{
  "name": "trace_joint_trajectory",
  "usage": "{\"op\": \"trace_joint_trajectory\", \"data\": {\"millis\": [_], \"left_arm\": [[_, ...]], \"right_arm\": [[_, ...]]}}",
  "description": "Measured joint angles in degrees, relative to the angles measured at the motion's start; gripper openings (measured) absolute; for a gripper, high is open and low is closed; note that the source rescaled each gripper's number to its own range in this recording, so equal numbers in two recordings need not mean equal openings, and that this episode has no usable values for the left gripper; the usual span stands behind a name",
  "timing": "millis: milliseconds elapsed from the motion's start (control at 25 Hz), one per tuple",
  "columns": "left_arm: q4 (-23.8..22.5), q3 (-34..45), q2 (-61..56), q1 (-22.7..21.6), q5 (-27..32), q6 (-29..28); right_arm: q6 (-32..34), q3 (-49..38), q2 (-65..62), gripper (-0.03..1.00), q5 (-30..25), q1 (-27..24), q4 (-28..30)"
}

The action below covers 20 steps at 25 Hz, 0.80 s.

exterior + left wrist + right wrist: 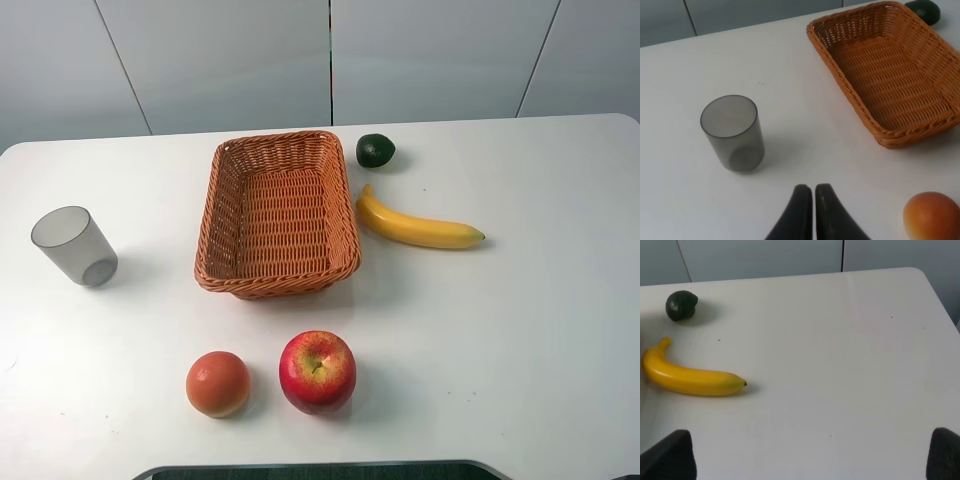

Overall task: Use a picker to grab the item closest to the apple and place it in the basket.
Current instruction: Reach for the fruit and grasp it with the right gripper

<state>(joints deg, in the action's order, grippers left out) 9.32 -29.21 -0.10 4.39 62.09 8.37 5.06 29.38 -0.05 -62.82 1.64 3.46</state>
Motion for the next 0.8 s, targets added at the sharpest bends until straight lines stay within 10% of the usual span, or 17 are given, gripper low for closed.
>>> {"op": "trace_joint_trajectory", "data": {"millis": [800], "left_arm": [[0.00,0.00,0.00,0.00,0.00,0.00]], "right_arm": [[-6.81,0.00,0.00,1.00,0.00,0.00,-3.04]]}}
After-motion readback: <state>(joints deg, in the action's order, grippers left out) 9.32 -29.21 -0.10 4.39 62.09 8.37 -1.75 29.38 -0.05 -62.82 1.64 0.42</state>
